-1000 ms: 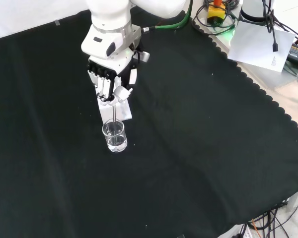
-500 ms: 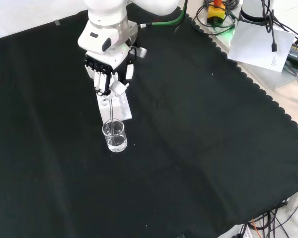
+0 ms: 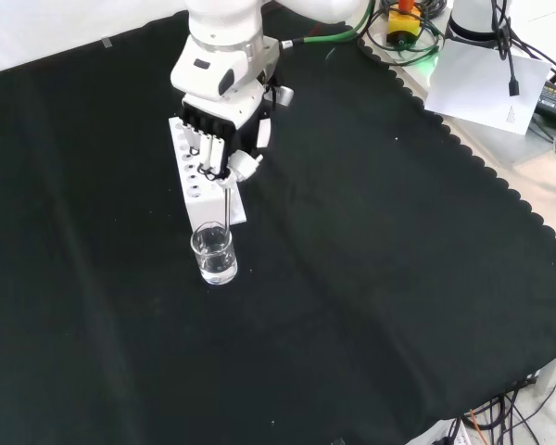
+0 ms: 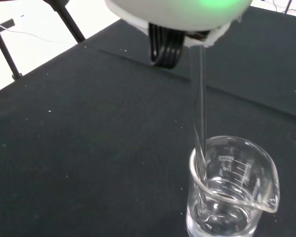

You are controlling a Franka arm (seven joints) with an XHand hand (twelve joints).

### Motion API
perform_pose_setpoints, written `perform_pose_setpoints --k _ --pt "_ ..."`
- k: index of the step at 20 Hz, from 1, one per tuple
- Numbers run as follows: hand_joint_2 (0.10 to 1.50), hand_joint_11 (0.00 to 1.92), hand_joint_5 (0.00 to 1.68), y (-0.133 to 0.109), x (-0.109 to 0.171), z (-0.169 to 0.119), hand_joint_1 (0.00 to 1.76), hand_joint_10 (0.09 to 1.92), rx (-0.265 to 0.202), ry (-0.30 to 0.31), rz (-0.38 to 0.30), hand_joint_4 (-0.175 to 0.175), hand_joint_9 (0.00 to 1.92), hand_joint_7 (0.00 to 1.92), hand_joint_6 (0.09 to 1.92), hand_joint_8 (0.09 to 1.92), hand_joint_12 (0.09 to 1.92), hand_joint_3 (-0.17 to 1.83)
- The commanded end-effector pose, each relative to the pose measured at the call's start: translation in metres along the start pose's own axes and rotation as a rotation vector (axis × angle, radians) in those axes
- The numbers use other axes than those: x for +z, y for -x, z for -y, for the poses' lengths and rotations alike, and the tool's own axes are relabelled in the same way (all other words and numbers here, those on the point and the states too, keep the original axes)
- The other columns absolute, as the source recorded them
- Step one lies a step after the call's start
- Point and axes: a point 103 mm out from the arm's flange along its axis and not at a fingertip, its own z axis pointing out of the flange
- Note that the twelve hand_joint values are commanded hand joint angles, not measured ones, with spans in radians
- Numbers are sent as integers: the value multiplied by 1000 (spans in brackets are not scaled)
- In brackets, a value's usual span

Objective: Stir in the beaker to the left of the white test tube rack with the glass rod.

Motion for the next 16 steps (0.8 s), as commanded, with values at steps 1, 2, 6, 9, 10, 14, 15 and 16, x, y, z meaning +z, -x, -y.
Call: perform_pose_setpoints --k 1,2,6,9,10,14,15,16 --pt "659 1652 1128 2 8 -15 1307 955 6 -3 -5 -175 1676 1147 722 1245 988 805" --pt "659 1652 1128 7 9 -18 1307 955 13 -3 -8 -175 1676 1147 722 1245 988 805" --pt "659 1652 1128 34 8 -23 1307 955 50 5 -4 -175 1677 1147 722 1245 988 805" --pt "659 1652 1128 47 8 -21 1307 955 69 10 -4 -175 1677 1147 722 1245 988 805" --pt "659 1652 1128 53 8 -17 1307 955 79 8 -7 -175 1677 1147 722 1244 989 805" --pt "659 1652 1128 64 9 1 1307 955 114 -2 -18 -175 1678 1147 723 1244 989 805" --pt "659 1652 1128 59 8 7 1307 955 116 -10 -15 -175 1678 1147 723 1244 989 805" --pt "659 1653 1128 55 6 10 1306 955 115 -13 -12 -175 1678 1147 723 1244 989 805"
